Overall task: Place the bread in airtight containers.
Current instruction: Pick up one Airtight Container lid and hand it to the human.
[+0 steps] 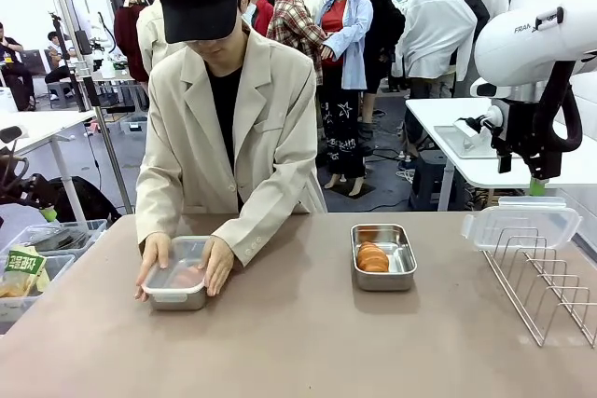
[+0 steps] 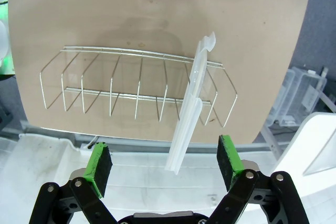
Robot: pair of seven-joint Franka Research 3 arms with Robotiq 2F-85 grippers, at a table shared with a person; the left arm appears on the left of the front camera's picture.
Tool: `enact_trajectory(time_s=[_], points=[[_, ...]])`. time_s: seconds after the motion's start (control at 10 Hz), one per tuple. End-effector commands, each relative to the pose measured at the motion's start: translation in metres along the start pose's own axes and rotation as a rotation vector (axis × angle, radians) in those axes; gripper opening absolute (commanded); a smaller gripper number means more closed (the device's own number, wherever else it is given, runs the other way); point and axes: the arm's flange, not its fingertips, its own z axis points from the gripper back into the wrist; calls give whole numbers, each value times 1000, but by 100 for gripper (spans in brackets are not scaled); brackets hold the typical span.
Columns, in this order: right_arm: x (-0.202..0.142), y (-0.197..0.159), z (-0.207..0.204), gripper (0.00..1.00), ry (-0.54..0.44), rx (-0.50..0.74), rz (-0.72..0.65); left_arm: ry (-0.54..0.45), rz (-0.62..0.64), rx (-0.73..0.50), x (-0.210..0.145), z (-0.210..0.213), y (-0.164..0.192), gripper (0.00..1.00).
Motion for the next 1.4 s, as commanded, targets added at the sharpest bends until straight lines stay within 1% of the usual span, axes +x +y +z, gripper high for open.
enact_trajectory(time_s=[0.0,1.3], points=[[-1,2,2,100,-6,8,11,3,2,0,0,1,1,100],[-1,2,2,100,-6,8,11,3,2,0,0,1,1,100]])
